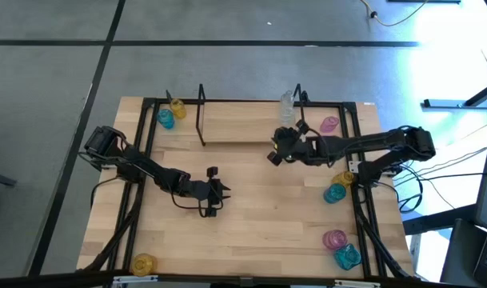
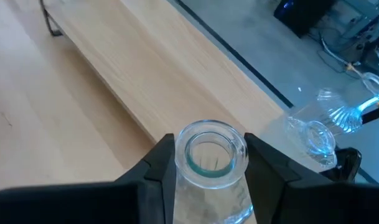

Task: Sort vases onto shelf
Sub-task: Put the transparent vase aligned with the other transparent vase on the shelf

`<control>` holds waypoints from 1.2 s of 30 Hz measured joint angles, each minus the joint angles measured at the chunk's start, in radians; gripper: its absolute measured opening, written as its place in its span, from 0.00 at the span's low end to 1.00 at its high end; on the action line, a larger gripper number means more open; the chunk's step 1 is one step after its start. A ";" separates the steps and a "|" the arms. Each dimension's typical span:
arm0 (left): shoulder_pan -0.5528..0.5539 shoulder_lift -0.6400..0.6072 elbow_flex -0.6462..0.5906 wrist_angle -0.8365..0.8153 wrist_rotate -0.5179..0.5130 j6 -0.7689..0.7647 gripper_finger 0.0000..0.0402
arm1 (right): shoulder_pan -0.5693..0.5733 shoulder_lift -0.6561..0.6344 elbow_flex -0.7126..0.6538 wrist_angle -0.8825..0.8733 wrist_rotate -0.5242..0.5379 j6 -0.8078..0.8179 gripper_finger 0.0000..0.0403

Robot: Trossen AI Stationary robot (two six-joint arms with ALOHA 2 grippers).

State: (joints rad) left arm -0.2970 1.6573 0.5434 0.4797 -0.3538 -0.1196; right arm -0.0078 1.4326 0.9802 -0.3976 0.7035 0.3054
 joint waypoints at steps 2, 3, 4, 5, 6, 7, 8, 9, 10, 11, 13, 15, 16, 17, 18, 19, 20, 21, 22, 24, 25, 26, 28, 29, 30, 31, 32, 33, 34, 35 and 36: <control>0.000 0.000 0.000 0.000 0.000 0.000 0.28 | -0.030 0.002 0.000 0.004 -0.027 -0.020 0.31; 0.000 0.000 0.000 0.000 0.000 0.000 0.28 | -0.044 0.003 0.000 0.004 -0.038 -0.026 0.31; 0.000 0.000 0.000 0.000 0.000 0.000 0.28 | -0.058 0.003 0.000 0.004 -0.047 -0.032 0.31; 0.000 0.000 0.000 0.000 0.000 0.000 0.28 | -0.072 0.003 0.000 0.004 -0.050 -0.043 0.31; 0.000 0.000 0.000 0.000 0.000 0.000 0.28 | -0.084 0.003 0.000 0.004 -0.049 -0.049 0.31; 0.000 0.000 0.000 0.000 0.000 0.000 0.28 | -0.096 0.003 0.000 0.005 -0.050 -0.052 0.31; 0.000 0.000 0.000 0.000 0.000 0.000 0.28 | -0.107 0.003 0.000 0.004 -0.052 -0.057 0.31; 0.000 0.000 0.000 0.000 0.000 0.000 0.28 | -0.116 0.003 0.000 0.005 -0.060 -0.068 0.31; 0.000 0.000 0.000 0.000 0.000 0.000 0.28 | -0.124 0.003 -0.003 0.012 -0.072 -0.076 0.31; 0.000 0.000 0.000 0.000 0.000 0.000 0.28 | -0.132 0.003 -0.012 0.030 -0.083 -0.084 0.31; 0.000 0.000 0.000 0.000 0.000 0.000 0.28 | -0.145 0.003 -0.041 0.068 -0.106 -0.103 0.31; 0.000 0.000 0.000 0.000 0.000 0.000 0.28 | -0.157 0.003 -0.069 0.114 -0.123 -0.115 0.31; 0.000 0.000 0.000 -0.001 0.000 0.000 0.28 | -0.163 0.003 -0.079 0.139 -0.131 -0.122 0.31; 0.000 0.000 0.000 -0.001 0.000 0.000 0.28 | -0.169 0.003 -0.086 0.157 -0.138 -0.126 0.31; 0.000 0.000 0.000 -0.001 0.000 0.000 0.28 | -0.177 0.003 -0.093 0.167 -0.140 -0.128 0.31; 0.000 0.000 0.000 -0.002 0.000 0.000 0.28 | -0.185 0.003 -0.096 0.166 -0.140 -0.129 0.31; 0.000 0.000 0.000 -0.005 0.000 0.000 0.28 | -0.194 0.003 -0.098 0.162 -0.140 -0.130 0.31; 0.000 0.000 0.000 -0.007 0.000 0.000 0.28 | -0.204 0.003 -0.098 0.161 -0.144 -0.130 0.31; 0.000 0.000 0.000 -0.009 0.000 0.000 0.28 | -0.213 0.003 -0.098 0.163 -0.154 -0.131 0.31; 0.000 0.000 0.000 -0.012 0.000 0.000 0.28 | -0.232 0.003 -0.098 0.165 -0.174 -0.135 0.31; 0.000 0.000 0.000 -0.014 0.000 0.000 0.28 | -0.241 0.003 -0.098 0.164 -0.180 -0.135 0.31; 0.000 0.000 0.000 -0.016 0.000 0.000 0.28 | -0.248 0.003 -0.098 0.163 -0.184 -0.135 0.31; 0.000 0.000 0.000 -0.018 0.000 0.000 0.28 | -0.258 0.002 -0.098 0.164 -0.199 -0.135 0.31; 0.000 0.000 0.000 -0.018 0.000 0.000 0.28 | -0.259 0.003 -0.098 0.164 -0.205 -0.135 0.31; 0.000 0.000 0.000 -0.018 0.000 0.000 0.28 | -0.263 0.003 -0.098 0.163 -0.210 -0.135 0.31; 0.000 0.000 0.000 -0.018 0.000 0.000 0.28 | -0.264 0.003 -0.098 0.163 -0.213 -0.136 0.31; 0.000 0.000 0.000 -0.018 0.000 0.000 0.28 | -0.264 0.002 -0.098 0.163 -0.217 -0.136 0.31; 0.000 0.000 0.000 -0.017 0.000 0.000 0.28 | -0.264 0.002 -0.098 0.164 -0.218 -0.136 0.31; 0.000 0.000 0.000 -0.017 0.000 0.000 0.28 | -0.264 0.003 -0.098 0.164 -0.218 -0.136 0.31; 0.000 0.000 0.000 -0.017 0.000 0.000 0.28 | -0.264 0.003 -0.098 0.164 -0.218 -0.136 0.31; 0.000 0.000 0.000 -0.017 0.000 0.000 0.28 | -0.264 0.003 -0.098 0.164 -0.218 -0.136 0.31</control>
State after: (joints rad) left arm -0.2974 1.6573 0.5434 0.4625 -0.3538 -0.1196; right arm -0.2714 1.4353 0.8822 -0.2341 0.4854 0.1691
